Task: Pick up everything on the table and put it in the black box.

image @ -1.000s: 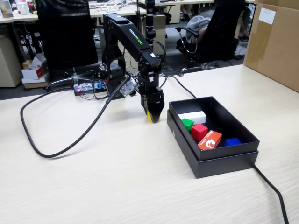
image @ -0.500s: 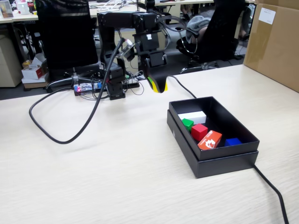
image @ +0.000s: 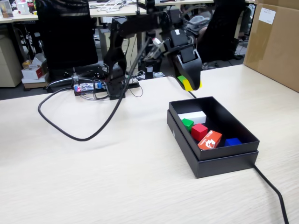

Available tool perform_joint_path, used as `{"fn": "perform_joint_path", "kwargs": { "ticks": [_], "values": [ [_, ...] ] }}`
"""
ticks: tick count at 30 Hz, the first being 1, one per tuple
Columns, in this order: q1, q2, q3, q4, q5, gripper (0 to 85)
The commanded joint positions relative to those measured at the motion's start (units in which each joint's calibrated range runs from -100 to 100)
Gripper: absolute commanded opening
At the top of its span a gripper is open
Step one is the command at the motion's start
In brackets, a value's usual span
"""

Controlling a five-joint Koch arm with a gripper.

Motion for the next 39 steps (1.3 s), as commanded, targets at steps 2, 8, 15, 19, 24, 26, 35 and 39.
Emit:
{"fn": "perform_joint_path", "kwargs": {
  "ticks": [2, 8, 15, 19, 24, 26, 35, 39],
  "values": [
    [1.5, 3.8, 6.9, 0.2, 0.4, 9.4],
    [1.9, 16.8, 10.4, 0.8, 1.3, 9.6],
    [0.2, 23.8, 11.0, 1.8, 1.2, 9.7],
    [0.0, 24.6, 10.0, 2.5, 1.1, 10.2],
    [-0.1, 24.4, 7.6, 2.5, 1.0, 24.6],
    [-0.2, 23.9, 7.2, 2.5, 0.9, 26.9],
    [0.0, 13.5, 5.3, 2.5, -0.8, 36.3],
    [-0.9, 0.5, 0.9, 2.5, -3.9, 41.0]
  ]
}}
